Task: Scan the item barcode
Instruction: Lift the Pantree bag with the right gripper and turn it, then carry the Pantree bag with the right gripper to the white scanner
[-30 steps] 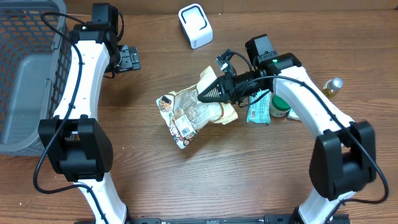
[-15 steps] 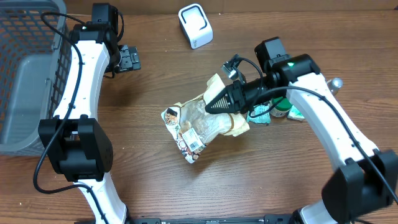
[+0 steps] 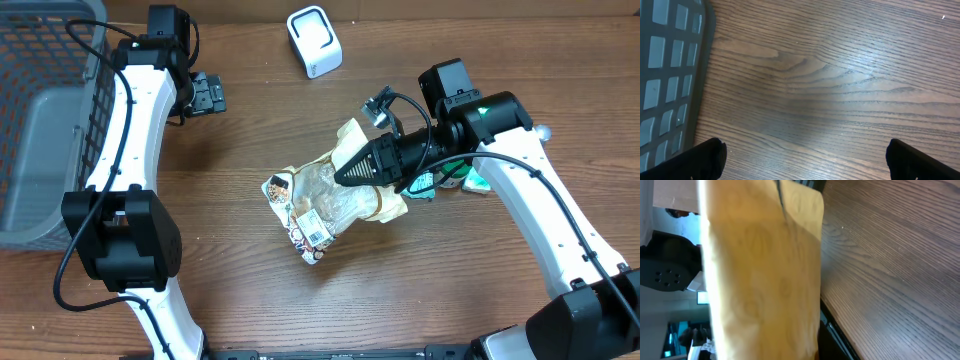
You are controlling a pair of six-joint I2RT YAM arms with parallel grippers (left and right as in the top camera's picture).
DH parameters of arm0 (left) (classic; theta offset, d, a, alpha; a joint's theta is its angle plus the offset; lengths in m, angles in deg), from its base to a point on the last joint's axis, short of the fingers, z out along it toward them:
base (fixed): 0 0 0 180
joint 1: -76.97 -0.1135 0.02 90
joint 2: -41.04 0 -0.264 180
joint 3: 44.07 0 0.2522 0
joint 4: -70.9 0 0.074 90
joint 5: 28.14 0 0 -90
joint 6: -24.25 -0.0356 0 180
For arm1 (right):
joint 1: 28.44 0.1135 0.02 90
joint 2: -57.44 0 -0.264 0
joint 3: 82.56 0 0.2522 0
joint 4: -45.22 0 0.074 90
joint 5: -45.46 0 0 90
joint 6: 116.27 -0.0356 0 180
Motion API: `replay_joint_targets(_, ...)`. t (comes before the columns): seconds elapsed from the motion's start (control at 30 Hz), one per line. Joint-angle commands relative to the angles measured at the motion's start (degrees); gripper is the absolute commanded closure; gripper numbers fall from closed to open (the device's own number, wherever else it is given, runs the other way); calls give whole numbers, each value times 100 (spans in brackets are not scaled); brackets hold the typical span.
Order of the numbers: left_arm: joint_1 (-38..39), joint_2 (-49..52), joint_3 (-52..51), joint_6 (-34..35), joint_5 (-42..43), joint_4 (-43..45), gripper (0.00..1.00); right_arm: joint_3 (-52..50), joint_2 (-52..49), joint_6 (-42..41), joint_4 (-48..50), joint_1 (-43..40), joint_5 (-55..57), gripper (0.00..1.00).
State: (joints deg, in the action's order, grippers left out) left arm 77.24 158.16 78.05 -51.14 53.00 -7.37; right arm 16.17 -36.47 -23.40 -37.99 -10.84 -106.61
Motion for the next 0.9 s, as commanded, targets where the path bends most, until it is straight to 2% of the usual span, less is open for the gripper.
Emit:
replay_joint_targets(0.0, 4, -24, 2, -4, -55, 9, 0, 63, 164, 63, 85, -31, 125, 96)
replay_joint_targets(0.3, 4, -24, 2, -7, -55, 9, 0, 59, 107, 13, 538, 146, 1904, 96)
replay_joint_targets(0.47, 4, -24, 0, -4, -55, 9, 0, 59, -50, -203, 1213, 498, 2824, 96)
replay_joint_targets(0.7, 4, -24, 0, -4, -55, 9, 0, 59, -518, -450, 2476, 1178, 5292, 96)
replay_joint_targets(0.77, 4, -24, 0, -7, -55, 9, 0, 59, -680, -284, 2883, 1307, 5766, 96)
replay_joint_targets(0.87, 4, -24, 2, -7, -55, 9, 0, 59, -793, 514, 3508, 1467, 6308, 96)
